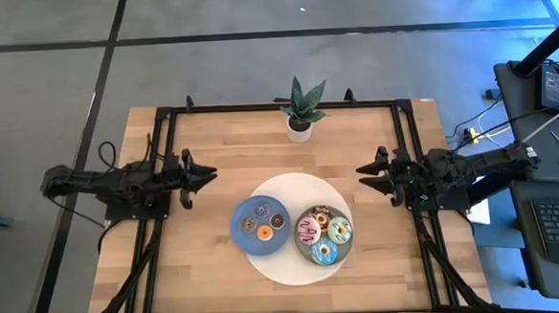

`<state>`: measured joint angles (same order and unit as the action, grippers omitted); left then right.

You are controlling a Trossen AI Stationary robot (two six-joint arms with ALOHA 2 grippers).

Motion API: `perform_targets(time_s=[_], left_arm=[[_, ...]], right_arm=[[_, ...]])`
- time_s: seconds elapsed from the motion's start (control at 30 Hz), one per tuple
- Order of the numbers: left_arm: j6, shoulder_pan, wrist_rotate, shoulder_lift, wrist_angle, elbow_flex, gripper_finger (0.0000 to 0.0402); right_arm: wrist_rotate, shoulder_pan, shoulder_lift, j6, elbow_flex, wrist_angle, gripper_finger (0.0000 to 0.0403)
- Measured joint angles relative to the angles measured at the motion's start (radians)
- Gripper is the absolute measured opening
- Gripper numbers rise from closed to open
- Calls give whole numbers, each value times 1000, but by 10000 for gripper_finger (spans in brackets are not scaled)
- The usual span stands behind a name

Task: Pick & Place donuts
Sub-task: Return to Home Position

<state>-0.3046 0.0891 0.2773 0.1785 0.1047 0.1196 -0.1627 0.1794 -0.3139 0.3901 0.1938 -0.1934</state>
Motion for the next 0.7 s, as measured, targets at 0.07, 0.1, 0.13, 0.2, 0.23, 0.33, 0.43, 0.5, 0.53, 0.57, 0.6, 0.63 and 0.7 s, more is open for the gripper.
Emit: perform_targets(time_s=[0.07, 0.1, 0.13, 0.2, 0.23, 0.33, 0.43, 0.5, 0.53, 0.57, 0.6, 0.63, 0.7], left_arm=[[-12, -42, -42, -17, -35, -1, 86], [-10, -61, -59, -20, -35, -1, 86], [-4, -78, -74, -21, -32, -1, 86], [8, -106, -95, -21, -23, -1, 86], [9, -118, -106, -20, -22, -1, 86], [3, -144, -132, -18, 20, -44, 87], [5, -159, -151, -16, 106, -103, 88], [12, -167, -152, -19, 127, -111, 87], [19, -171, -152, -18, 116, -110, 86], [26, -175, -152, -17, 97, -111, 86], [34, -179, -152, -17, 86, -111, 85], [37, -184, -150, -18, 80, -111, 84], [38, -197, -148, -18, 72, -111, 84]], right_arm=[[0, -19, 13, -5, -12, 0, 174], [0, -28, 18, -9, -19, 0, 174], [0, -38, 23, -14, -24, 2, 174], [0, -53, 31, -30, -28, 2, 174], [0, -59, 35, -33, -29, 2, 174], [0, -73, 36, -51, -29, 2, 174], [0, -82, 36, -55, -29, 1, 174], [0, -86, 36, -55, -29, 2, 174], [1, -86, 36, -60, -29, 2, 174], [6, -86, 36, -71, -29, 2, 174], [14, -86, 36, -81, -31, 0, 174], [23, -86, 39, -84, -36, 0, 174], [32, -86, 53, -81, -49, -3, 174]])
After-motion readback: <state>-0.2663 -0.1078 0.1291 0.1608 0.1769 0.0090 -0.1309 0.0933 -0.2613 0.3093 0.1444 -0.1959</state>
